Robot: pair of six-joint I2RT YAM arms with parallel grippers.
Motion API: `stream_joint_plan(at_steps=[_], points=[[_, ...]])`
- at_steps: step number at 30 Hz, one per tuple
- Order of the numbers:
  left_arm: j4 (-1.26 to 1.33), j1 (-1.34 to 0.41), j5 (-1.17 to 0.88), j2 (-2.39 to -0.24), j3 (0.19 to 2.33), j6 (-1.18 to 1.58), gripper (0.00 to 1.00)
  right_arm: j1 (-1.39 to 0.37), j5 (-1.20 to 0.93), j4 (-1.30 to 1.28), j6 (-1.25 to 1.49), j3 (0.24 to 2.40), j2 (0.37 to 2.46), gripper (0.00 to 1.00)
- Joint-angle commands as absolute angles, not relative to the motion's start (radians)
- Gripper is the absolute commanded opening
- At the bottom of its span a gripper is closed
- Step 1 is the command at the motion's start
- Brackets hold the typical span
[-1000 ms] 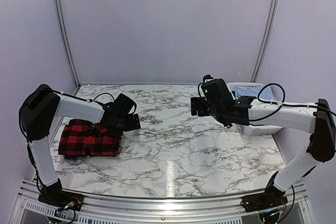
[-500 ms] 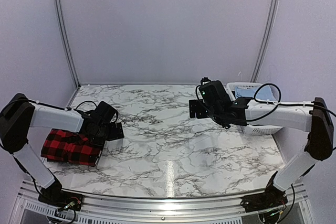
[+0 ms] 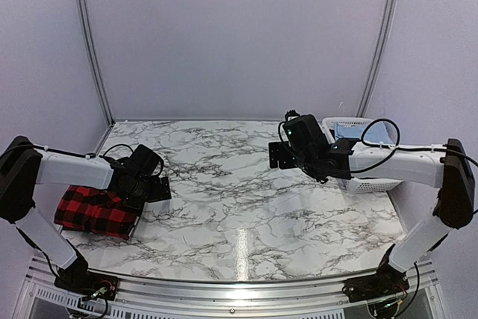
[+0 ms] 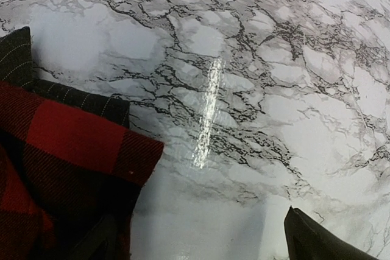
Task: Fold and stack the long sleeve shirts
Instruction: Move the square-folded shirt to the corner of the board, then reset both arms
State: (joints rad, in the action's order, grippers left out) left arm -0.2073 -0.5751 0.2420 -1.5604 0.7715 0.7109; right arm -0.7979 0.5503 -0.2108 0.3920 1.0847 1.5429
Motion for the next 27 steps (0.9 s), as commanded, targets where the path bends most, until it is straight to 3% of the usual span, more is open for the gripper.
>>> stream_joint_plan(at_steps=[1,27], points=[[-0.268,-0.568,0.256,-1.545,0.808,0.679,0.99,-0.791,0.551,-0.211,0.399,1.086,1.516,0.99],[-0.186,-0.665,0.095,-1.41,1.154,0.448,0.99,-0.791,0.571,-0.175,0.399,1.089,1.388,0.98]])
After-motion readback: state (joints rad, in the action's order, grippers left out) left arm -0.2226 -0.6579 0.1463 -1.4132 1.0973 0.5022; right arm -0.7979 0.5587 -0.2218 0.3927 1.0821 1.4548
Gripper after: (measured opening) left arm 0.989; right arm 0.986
